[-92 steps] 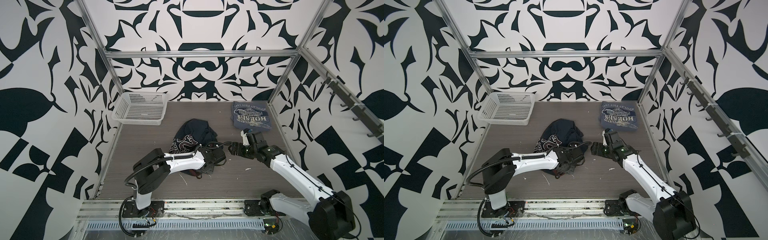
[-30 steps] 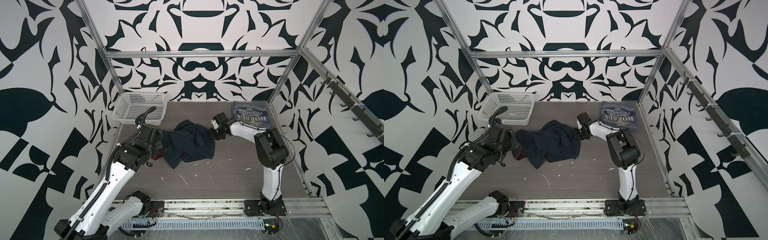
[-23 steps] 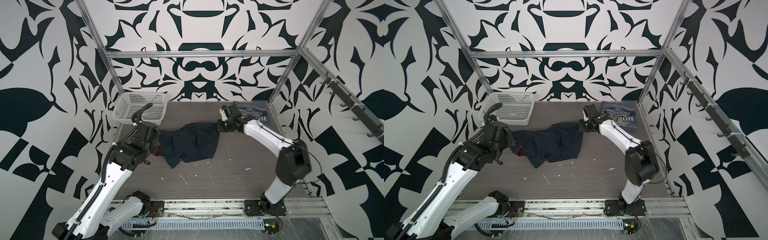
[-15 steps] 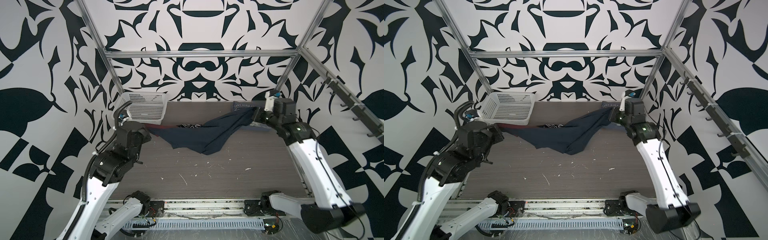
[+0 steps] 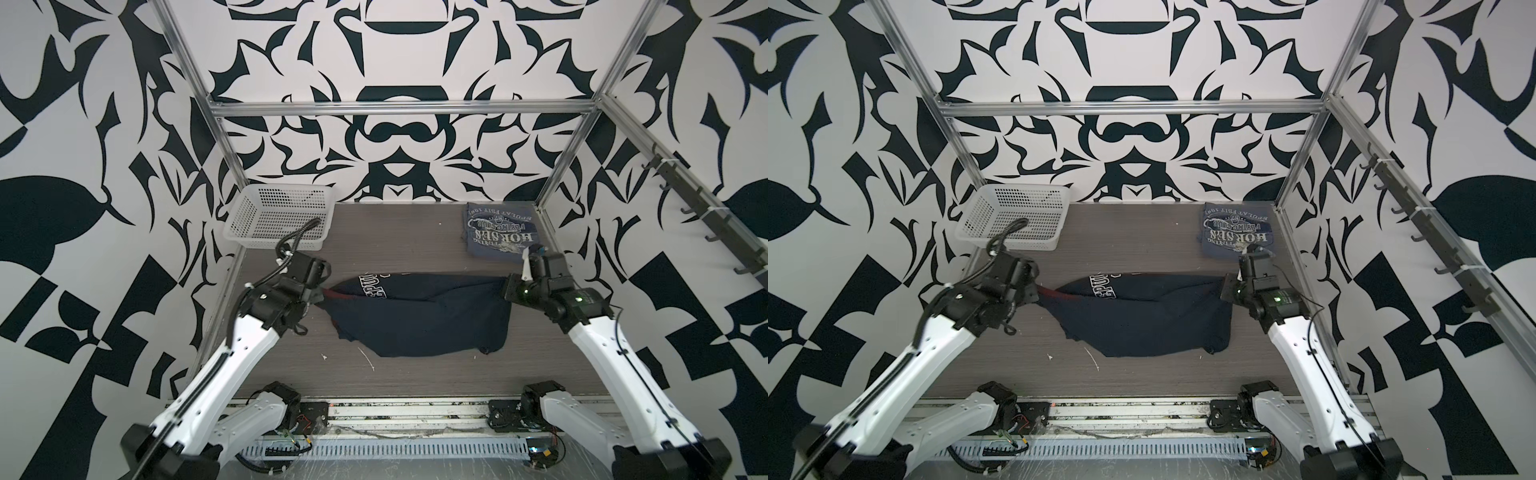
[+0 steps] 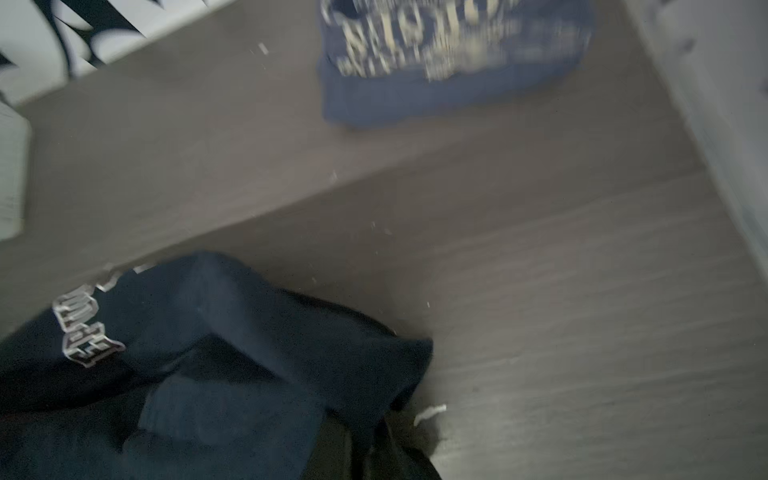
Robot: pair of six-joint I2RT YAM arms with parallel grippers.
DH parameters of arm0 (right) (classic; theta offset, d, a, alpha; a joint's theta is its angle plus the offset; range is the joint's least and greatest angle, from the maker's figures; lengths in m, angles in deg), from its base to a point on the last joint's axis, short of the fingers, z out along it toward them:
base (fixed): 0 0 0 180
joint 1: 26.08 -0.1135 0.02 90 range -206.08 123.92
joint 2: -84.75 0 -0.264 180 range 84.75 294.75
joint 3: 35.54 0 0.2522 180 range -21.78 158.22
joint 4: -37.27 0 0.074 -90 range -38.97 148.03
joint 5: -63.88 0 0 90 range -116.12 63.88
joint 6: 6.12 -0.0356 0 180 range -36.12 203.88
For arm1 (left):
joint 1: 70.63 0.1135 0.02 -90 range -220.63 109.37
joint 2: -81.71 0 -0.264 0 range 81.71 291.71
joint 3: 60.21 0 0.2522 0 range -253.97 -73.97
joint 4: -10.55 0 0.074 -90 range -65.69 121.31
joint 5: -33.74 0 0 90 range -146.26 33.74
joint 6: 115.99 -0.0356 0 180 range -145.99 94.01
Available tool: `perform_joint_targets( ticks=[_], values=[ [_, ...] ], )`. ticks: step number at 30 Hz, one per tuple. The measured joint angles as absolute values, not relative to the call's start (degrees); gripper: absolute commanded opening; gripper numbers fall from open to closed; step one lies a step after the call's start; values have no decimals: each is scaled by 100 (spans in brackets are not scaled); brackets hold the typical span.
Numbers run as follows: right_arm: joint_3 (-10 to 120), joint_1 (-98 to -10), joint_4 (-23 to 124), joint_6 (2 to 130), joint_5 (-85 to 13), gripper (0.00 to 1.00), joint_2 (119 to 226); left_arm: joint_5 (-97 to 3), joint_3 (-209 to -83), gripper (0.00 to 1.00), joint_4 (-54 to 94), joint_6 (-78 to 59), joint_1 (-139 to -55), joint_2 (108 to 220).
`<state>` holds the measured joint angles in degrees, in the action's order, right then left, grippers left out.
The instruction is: Fold and stack the tank tops
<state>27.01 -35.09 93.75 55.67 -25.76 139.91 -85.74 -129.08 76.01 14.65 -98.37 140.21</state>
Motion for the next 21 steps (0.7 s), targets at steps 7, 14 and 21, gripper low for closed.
perform_joint_targets(
  ticks=[7,14,21],
  values=[
    [1178,-3269,9307,4833,-3085,0,13927,-7374,-11039,12,7603,2827,-9837,13555],
    [988,-3129,9272,4498,-3147,0,13370,-7691,-11147,46,7765,3319,-9837,12908],
    [1104,-3129,9263,4503,-3166,0,12915,-7459,-12727,59,7551,2515,-9857,13728]
  ],
)
